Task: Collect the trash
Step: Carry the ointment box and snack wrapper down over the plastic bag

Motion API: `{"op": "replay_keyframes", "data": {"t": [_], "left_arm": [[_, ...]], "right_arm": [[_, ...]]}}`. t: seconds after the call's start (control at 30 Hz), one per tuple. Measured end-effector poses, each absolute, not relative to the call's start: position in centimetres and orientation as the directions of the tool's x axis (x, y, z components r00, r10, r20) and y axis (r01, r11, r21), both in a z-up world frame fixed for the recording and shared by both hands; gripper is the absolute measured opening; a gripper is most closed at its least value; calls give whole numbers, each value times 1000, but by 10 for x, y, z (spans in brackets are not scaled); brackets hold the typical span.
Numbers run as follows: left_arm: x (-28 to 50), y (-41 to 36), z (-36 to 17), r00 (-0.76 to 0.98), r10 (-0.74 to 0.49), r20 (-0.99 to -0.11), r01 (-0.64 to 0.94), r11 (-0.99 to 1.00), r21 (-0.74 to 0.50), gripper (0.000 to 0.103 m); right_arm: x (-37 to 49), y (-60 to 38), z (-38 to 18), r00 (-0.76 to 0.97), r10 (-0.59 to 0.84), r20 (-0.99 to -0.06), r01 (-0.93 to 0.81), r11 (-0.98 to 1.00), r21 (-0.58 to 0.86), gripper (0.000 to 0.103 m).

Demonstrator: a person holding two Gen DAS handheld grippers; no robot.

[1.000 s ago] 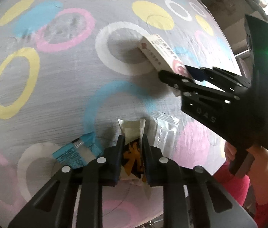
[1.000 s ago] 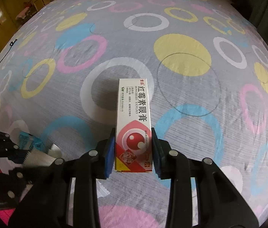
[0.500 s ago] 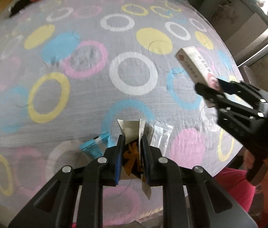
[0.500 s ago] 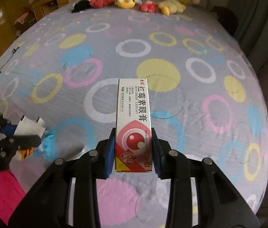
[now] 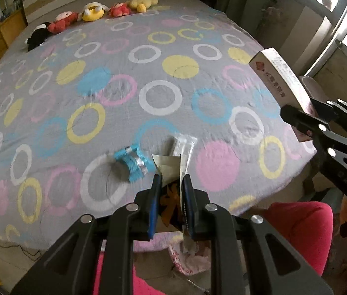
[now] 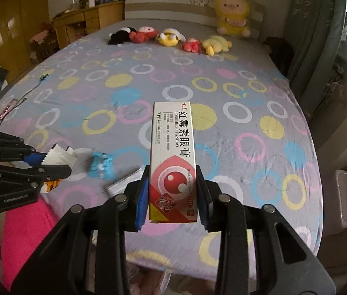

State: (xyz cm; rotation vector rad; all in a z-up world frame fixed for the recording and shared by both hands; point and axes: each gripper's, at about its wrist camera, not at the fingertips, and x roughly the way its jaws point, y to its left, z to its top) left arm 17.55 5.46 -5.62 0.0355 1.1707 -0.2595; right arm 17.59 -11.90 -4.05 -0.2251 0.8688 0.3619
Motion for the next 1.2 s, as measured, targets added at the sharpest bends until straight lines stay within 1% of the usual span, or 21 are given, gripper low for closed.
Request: {"op": "replay_keyframes", "data": {"t": [0.23,0.6,0.9,1.1,1.2], "left_arm": [[128,48,-50,365,-172,-915,234,968,-89,19],[80,33,-74,323,-204,-924,258,959,-121,19],[50,16,-106,281,-218,-934,271,952,-141,19],[36,4,-133,240,-224,-945,274,949,-155,19],[33,0,-148,209,-229,-951,270,948,-169,19]], "right_arm": [[121,-121,-35,586,242,-773,-416,909,-30,33],[51,-127,-39,580,265,-770,-422,907,-6,33],[13,-140,-61,548,270,-792,-396,917,39,33],[-5,-144,-88,517,253,-818,-381,924,44,33],[-8,-147,-102,487,261,-834,-370,926,74,33]]}}
